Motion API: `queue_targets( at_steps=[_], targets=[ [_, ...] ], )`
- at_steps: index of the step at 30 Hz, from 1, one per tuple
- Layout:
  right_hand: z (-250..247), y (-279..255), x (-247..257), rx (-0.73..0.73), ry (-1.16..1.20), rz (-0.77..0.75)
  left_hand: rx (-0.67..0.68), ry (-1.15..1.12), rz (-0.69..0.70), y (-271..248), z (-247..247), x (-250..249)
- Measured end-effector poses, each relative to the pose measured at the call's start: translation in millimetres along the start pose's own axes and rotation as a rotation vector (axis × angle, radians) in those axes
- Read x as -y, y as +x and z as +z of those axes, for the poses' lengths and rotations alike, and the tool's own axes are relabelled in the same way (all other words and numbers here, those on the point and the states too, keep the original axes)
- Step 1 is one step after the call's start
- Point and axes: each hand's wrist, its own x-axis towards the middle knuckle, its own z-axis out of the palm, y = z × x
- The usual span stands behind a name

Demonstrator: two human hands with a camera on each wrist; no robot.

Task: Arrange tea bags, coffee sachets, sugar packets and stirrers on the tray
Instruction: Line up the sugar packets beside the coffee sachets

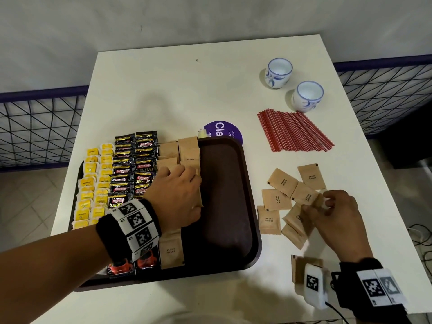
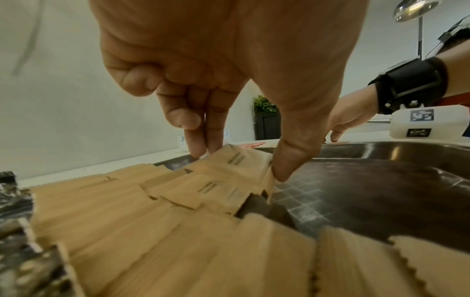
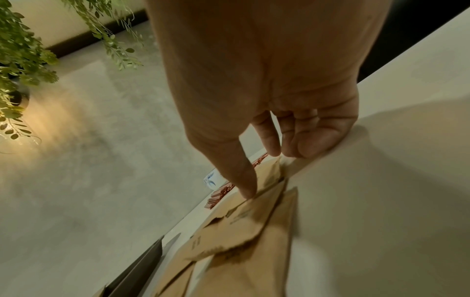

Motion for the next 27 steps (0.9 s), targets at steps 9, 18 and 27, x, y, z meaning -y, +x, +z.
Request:
queue_targets(
  at_steps=[9,18,27],
  targets=[
    [-2.5,0.6,0.9,0.004,0.017,0.022,0.104,0.004,-0.026,1.9,1.3,-5.9],
    [-2.7,2.0,9.2,0.029,-0.02,-0.009,0.09,-0.007,-0.054,1.4,1.4,-2.5],
    [-0.9,4.0,13.2,0.043,-0.023,-0.016,0.032,-0.101,-0.03,4.5,-8.6,-7.0]
  ],
)
